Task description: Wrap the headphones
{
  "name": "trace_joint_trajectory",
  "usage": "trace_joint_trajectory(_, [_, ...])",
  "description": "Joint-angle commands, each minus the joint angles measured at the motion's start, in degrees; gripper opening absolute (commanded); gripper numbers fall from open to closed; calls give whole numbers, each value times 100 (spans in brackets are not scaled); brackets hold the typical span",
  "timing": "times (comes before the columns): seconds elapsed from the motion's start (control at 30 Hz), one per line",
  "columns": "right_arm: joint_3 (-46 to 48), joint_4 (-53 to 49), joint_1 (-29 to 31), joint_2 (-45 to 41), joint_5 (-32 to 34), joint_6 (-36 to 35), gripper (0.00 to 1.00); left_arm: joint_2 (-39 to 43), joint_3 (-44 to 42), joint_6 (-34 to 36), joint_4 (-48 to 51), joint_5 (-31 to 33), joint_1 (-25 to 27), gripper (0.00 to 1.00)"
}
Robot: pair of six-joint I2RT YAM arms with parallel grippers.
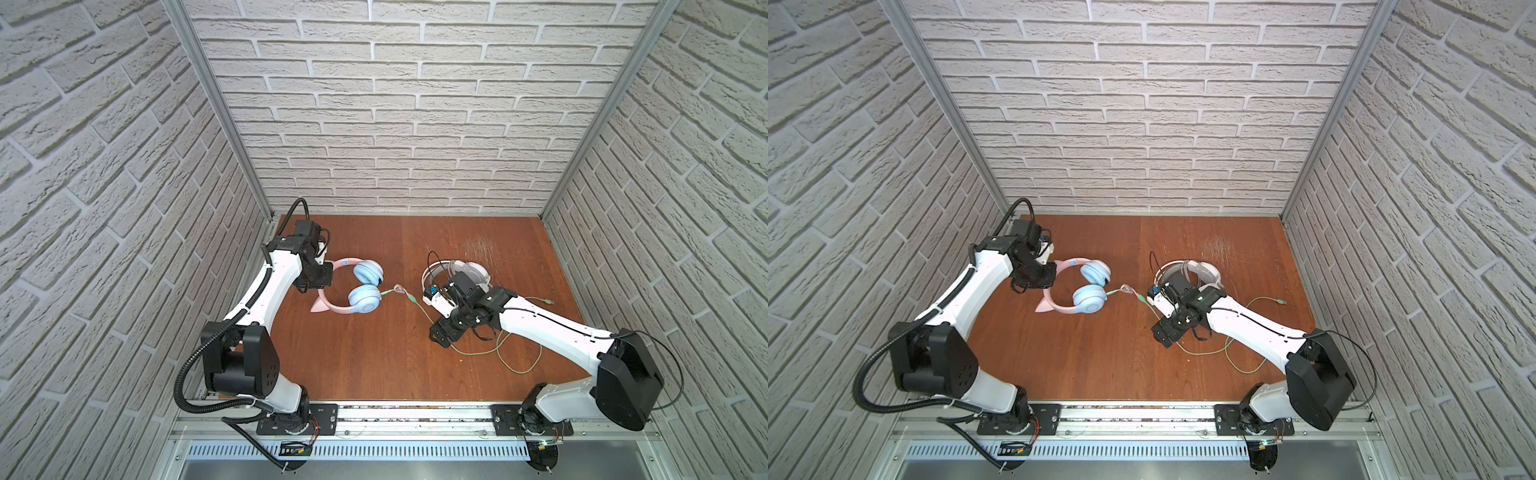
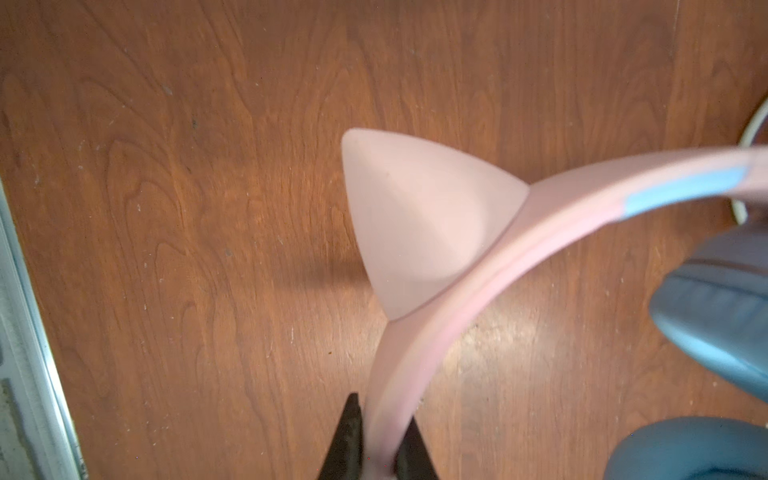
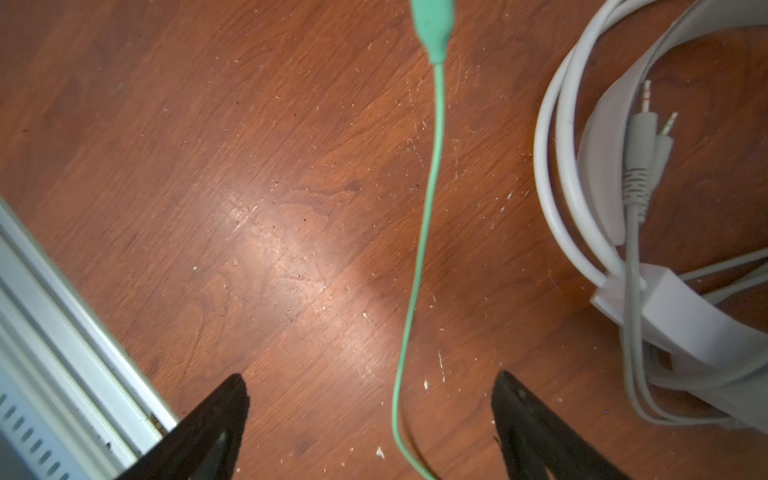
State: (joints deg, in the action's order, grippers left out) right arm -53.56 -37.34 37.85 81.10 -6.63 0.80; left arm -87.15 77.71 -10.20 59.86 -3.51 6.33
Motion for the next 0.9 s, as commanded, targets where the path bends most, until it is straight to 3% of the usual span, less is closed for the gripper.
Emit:
trace_joint_trajectory(0.0, [187, 551, 47, 89, 300, 448, 88, 197, 394, 497, 436, -423, -137, 0])
trace_joint_trajectory(0.47, [591, 1128, 60, 646, -93, 944, 71, 283, 1143, 403, 688, -885, -877, 0])
trace_joint_trajectory(0.87, [873, 1491, 89, 970, -394, 1067, 58, 488, 1202, 46, 539, -1217, -1611, 0])
